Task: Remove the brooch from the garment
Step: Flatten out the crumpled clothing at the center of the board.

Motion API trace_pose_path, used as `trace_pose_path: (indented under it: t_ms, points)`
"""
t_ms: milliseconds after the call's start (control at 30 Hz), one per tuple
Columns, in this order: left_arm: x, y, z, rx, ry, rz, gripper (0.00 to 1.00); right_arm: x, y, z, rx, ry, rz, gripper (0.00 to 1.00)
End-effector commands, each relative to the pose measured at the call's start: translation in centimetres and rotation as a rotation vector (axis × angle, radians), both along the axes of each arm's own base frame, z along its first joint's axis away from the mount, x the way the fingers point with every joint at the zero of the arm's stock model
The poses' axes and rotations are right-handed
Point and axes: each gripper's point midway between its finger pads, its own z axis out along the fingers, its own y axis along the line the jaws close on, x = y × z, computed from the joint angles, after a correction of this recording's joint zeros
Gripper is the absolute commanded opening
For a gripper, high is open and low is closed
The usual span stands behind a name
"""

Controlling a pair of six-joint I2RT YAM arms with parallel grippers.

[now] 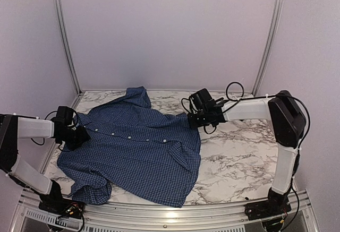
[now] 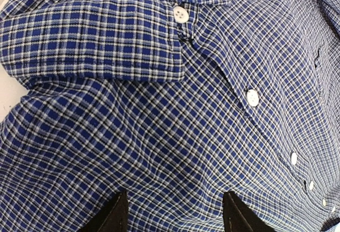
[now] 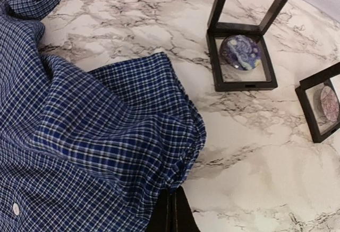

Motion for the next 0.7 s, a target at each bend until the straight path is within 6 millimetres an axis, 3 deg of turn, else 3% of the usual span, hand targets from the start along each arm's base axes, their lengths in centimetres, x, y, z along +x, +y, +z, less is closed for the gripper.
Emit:
trace_pose_path:
  t_ms: [0, 133, 233, 333, 533, 667]
  points:
    - [-1.0, 0.8, 0.0, 0.014, 0.01, 0.018, 0.63, -5.1, 4.4, -2.5, 0.019, 0.074, 0.134, 0.0]
    - [-1.0, 0.8, 0.0, 0.01, 0.013, 0.02, 0.63, -8.0, 5.2, -5.6, 0.042, 0.148, 0.15, 0.0]
    - [-1.0, 0.8, 0.1, 0.008, 0.009, 0.022, 0.63, -8.0, 4.4, -6.2, 0.078, 0.169, 0.118, 0.0]
    - [-1.0, 0.8, 0.1, 0.011, 0.008, 0.021, 0.63, -6.9, 3.2, -5.5, 0.132, 0.175, 0.083, 0.03]
    - [-1.0, 1.1, 0.2, 0.01, 0.007, 0.025, 0.63, -5.5, 3.2, -0.1, 0.193, 0.097, 0.126, 0.3]
    - [-1.0, 1.0, 0.2, 0.007, 0.006, 0.023, 0.63, -4.1, 3.8, 4.2, 0.222, 0.033, 0.148, 0.35]
